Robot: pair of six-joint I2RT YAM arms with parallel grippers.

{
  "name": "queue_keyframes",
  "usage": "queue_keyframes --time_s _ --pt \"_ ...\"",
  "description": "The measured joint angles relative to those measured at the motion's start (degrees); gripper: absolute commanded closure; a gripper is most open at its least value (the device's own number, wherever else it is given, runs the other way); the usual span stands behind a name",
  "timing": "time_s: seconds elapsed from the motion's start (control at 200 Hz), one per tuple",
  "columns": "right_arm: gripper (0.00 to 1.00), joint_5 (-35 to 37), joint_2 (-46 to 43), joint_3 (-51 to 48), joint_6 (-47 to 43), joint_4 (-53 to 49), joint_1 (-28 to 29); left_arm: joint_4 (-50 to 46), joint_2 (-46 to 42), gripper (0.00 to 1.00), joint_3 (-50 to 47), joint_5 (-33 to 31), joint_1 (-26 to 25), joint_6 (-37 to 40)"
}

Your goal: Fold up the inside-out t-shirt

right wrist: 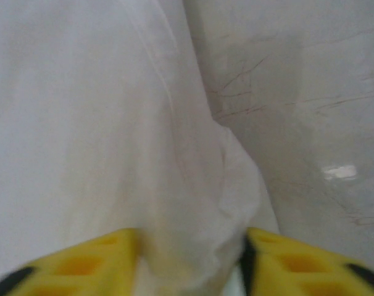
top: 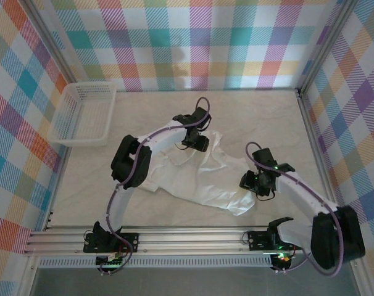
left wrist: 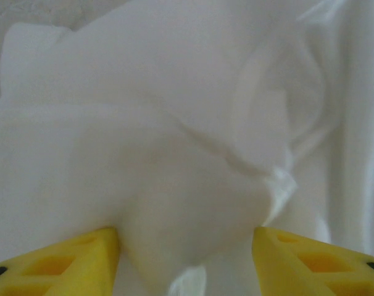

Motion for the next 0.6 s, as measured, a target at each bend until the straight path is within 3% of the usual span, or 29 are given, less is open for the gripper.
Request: queue_keyframes --time_s 0.025,0.035,0.12,0.255,0.385,0.48,0.6 --pt "1.00 0.0 1.2 0.3 0.0 0.4 0.0 -0.1 0.9 0.61 0.9 0.0 0.0 -0.1" --pt "1.00 0.0 1.7 0.3 0.0 0.5 0.1 -0.2 1.1 0.62 1.2 -0.1 0.1 0.3" --pt "1.00 0.8 2.8 0.6 0.3 1.0 0.2 -0.9 2.4 1.00 2.9 -0.4 0.3 0.7" --pt "1.00 4.5 -0.6 3.3 -0.2 -1.0 0.2 -1.5 2.2 1.00 5.2 -0.2 1.0 0.8" --pt "1.00 11.5 -7.1 12.4 -3.3 -4.0 0.2 -4.7 -2.0 1.00 7.6 0.6 2.6 0.2" --pt "1.00 18.3 -10.3 23.6 -7.8 -4.3 0.2 -6.3 -10.6 1.00 9.7 0.7 5.9 -0.6" --pt "1.00 24.2 -12.7 36.5 -15.2 -1.1 0.2 -5.0 -28.3 1.00 11.0 -1.3 10.2 -0.7"
